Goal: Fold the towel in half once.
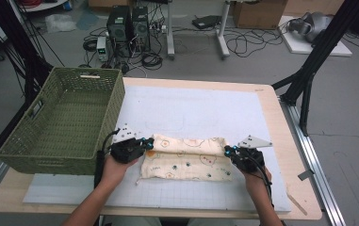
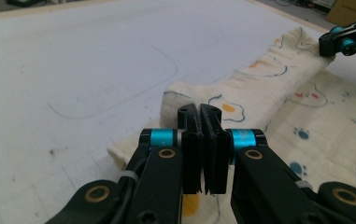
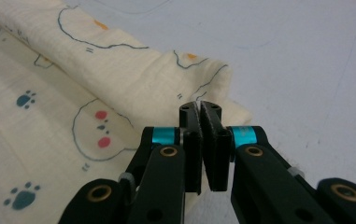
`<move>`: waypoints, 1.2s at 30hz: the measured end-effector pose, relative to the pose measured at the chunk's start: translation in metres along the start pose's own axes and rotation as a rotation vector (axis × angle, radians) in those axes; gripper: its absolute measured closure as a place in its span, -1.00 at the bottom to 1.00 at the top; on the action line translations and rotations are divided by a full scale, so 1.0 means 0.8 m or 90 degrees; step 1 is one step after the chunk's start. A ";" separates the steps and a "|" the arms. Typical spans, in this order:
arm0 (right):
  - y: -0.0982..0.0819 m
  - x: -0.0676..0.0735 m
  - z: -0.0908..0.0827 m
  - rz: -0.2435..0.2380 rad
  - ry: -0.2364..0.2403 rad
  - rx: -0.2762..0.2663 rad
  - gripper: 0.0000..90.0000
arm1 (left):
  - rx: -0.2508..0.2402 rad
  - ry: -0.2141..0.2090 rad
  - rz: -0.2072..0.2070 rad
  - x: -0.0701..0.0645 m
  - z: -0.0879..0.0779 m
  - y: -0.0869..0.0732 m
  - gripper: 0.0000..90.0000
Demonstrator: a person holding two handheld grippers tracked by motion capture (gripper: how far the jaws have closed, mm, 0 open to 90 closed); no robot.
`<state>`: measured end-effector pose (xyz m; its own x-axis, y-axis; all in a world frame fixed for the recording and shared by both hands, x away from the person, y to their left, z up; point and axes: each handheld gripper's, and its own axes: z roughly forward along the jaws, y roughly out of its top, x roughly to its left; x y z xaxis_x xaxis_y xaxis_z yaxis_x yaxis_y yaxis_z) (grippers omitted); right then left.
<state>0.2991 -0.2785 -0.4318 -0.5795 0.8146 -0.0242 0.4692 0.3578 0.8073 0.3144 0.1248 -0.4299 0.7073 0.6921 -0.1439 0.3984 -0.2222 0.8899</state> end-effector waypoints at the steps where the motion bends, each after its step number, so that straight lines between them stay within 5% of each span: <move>1: -0.001 0.000 -0.001 -0.003 0.001 0.010 0.94 | 0.005 0.001 -0.003 0.000 0.000 -0.003 0.92; 3: -0.003 0.001 0.000 0.004 0.007 0.019 0.92 | 0.017 0.008 -0.016 0.002 0.000 -0.008 0.78; 5: -0.002 0.002 0.000 0.012 0.010 0.019 0.76 | 0.014 0.038 -0.043 0.007 0.000 -0.007 0.17; 6: -0.001 0.000 -0.001 0.016 0.008 0.011 0.63 | 0.005 0.045 -0.051 0.010 -0.001 -0.004 0.04; 11: 0.012 -0.007 -0.005 0.041 -0.007 -0.025 0.45 | -0.005 0.049 -0.044 0.018 0.000 0.010 -0.04; 17: 0.022 -0.012 0.005 0.062 0.003 -0.026 0.33 | 0.020 -0.001 -0.037 0.014 0.011 0.008 0.08; 19: 0.023 -0.012 0.010 0.066 0.019 -0.016 0.50 | 0.034 -0.012 -0.028 0.014 0.013 0.006 0.28; 22: 0.022 -0.009 0.010 0.044 0.034 -0.011 0.89 | 0.040 -0.020 -0.003 0.010 0.012 0.006 0.87; 36: -0.006 0.001 -0.028 0.019 0.059 -0.034 0.92 | -0.001 -0.042 0.003 -0.008 -0.016 -0.003 0.91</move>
<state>0.2816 -0.2900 -0.4223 -0.6254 0.7784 0.0533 0.4534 0.3070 0.8368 0.3012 0.1294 -0.4255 0.7465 0.6438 -0.1682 0.3941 -0.2241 0.8913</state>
